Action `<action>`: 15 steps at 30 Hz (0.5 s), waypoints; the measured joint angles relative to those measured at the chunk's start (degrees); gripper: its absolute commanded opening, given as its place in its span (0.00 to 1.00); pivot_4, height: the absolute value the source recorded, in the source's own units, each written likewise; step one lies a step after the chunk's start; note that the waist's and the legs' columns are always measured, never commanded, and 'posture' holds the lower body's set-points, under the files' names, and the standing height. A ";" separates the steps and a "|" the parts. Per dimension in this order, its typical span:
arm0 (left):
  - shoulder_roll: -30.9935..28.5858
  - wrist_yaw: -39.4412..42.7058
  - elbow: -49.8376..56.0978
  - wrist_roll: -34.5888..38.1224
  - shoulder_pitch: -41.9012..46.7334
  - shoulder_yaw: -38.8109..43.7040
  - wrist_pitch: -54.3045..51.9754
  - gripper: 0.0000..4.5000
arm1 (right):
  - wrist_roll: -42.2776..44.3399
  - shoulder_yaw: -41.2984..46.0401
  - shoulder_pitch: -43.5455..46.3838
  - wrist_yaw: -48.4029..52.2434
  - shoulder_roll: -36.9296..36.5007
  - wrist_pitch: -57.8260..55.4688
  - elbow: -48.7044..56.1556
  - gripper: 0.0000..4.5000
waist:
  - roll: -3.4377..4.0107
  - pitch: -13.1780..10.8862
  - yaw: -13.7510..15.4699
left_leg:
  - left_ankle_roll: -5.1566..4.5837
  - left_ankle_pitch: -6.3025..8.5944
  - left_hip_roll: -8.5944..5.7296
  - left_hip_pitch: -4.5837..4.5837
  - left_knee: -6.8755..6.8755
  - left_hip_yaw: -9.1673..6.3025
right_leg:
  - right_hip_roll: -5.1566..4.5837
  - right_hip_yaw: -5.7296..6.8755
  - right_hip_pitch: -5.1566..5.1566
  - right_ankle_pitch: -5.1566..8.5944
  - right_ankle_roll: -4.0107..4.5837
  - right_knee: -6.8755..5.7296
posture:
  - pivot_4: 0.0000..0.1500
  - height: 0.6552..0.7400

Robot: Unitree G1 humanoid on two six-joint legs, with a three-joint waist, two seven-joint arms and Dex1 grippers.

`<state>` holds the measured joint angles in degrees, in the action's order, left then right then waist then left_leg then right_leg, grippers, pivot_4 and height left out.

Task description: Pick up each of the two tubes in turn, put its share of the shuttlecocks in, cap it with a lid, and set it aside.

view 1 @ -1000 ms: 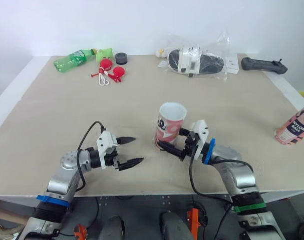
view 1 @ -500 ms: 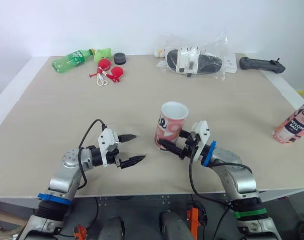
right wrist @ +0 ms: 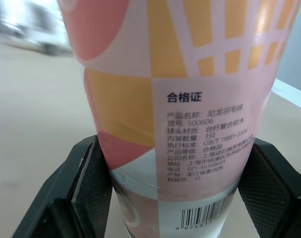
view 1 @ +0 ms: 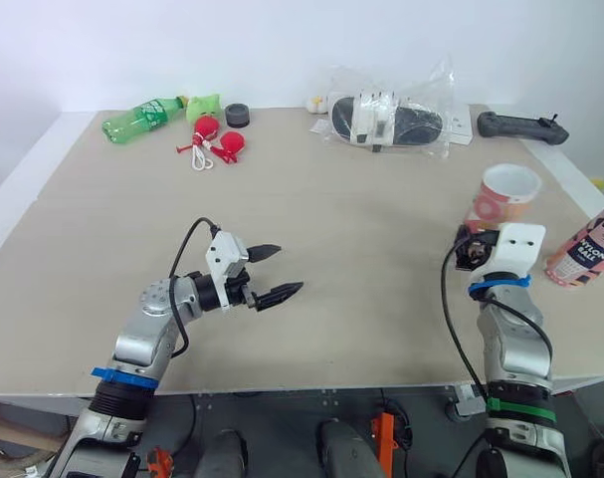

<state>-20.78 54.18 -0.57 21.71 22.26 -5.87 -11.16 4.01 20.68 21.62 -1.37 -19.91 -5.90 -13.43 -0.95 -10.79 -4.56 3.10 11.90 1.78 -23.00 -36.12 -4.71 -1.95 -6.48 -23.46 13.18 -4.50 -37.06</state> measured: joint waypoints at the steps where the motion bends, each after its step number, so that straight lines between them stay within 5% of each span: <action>1: 0.00 0.10 -0.01 -0.02 0.00 -0.01 0.00 1.00 | -0.37 0.31 0.58 -1.33 -0.02 0.62 -1.10 0.76 | 0.00 0.00 0.00 | -0.01 0.00 0.00 0.00 0.00 0.00 | 0.00 0.00 0.01 -0.01 0.01 0.00 | 1.00 1.00; 7: 0.02 0.10 0.00 -0.09 -0.10 -0.02 0.00 1.00 | -0.18 1.42 2.46 -3.48 -0.58 2.31 -5.12 0.76 | 0.00 0.00 0.07 | -0.02 -0.01 0.00 0.00 -0.01 0.00 | 0.00 0.00 0.03 -0.02 0.00 0.01 | 1.00 1.00; 8: 0.03 0.10 0.00 -0.15 -0.11 -0.02 0.00 1.00 | 0.11 1.46 2.53 -3.38 -0.59 2.46 -5.33 0.95 | 0.00 0.00 0.06 | -0.02 -0.01 0.00 0.00 0.00 0.00 | 0.00 0.00 0.03 -0.01 0.00 0.00 | 1.00 1.00; 9: 0.03 0.09 0.00 -0.22 -0.14 -0.02 0.00 1.00 | 0.28 1.52 2.53 -3.13 -0.62 2.60 -5.42 0.99 | 0.00 0.00 0.06 | -0.02 -0.01 0.00 0.00 0.00 0.00 | 0.00 0.00 0.03 -0.01 0.00 0.00 | 1.00 1.00; 15: 0.02 0.12 0.00 -0.26 -0.35 -0.02 0.02 1.00 | 0.71 1.41 1.21 -1.89 -0.62 2.73 -5.23 0.99 | 0.00 0.00 0.07 | -0.02 -0.01 0.00 0.00 0.00 0.00 | 0.00 -0.01 0.03 0.00 -0.01 0.01 | 1.00 1.00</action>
<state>-20.76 54.30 -0.57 21.45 21.92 -5.89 -11.14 4.73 22.09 22.83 -3.27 -20.53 -3.17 -18.66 -0.94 -10.79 -4.49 3.08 11.89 1.77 -23.00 -36.12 -4.71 -1.95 -6.49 -23.44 13.18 -4.50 -37.06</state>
